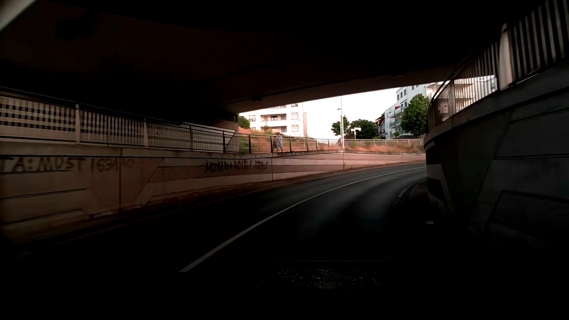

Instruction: Follow the waypoints while adhering to traffic rules and regulations

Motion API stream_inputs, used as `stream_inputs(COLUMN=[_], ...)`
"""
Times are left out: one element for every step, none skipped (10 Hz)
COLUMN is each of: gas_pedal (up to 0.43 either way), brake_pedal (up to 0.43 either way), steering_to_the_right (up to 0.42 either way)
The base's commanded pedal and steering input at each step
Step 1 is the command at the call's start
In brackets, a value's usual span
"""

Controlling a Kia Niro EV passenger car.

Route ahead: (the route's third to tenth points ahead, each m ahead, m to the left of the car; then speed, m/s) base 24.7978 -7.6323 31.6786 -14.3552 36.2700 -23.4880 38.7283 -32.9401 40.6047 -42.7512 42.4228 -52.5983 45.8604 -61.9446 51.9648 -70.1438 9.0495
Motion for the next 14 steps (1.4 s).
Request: stream_inputs(gas_pedal=[0.0, 0.0, 0.0, 0.0, 0.0, 0.0, 0.0, 0.0, 0.0, 0.02, 0.028, 0.047, 0.047, 0.059], brake_pedal=[0.0, 0.0, 0.0, 0.0, 0.0, 0.0, 0.0, 0.0, 0.0, 0.0, 0.0, 0.0, 0.0, 0.0], steering_to_the_right=[0.122, 0.125, 0.126, 0.126, 0.125, 0.124, 0.124, 0.124, 0.121, 0.118, 0.118, 0.118, 0.118, 0.118])
